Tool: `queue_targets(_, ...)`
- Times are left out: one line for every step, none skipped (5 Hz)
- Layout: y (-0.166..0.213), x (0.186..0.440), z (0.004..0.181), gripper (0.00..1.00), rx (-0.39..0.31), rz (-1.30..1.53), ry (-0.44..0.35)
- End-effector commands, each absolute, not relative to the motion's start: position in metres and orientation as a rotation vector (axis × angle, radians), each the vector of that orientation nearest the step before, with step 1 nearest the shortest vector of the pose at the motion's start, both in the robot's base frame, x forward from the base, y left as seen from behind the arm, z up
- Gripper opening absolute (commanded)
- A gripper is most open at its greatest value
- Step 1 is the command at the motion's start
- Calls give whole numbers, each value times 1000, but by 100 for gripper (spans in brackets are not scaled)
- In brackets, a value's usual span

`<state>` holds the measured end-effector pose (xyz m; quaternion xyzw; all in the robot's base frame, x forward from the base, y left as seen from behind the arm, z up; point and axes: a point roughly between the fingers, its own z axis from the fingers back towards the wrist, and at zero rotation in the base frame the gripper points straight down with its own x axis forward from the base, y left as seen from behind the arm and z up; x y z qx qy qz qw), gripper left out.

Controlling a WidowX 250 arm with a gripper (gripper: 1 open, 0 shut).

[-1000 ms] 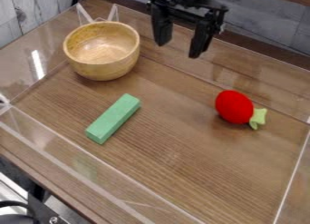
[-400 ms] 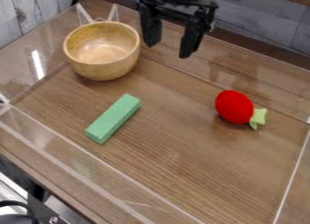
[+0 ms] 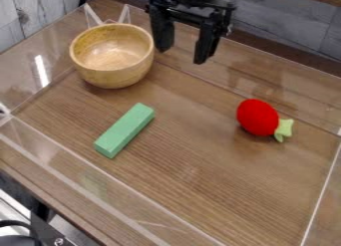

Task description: Move the red fruit to the right

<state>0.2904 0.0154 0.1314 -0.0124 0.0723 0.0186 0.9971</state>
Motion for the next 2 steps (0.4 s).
queue_targets(15,298,155,100,-9,58,70)
queue_targets(-4,304,156,100,-2,9,68)
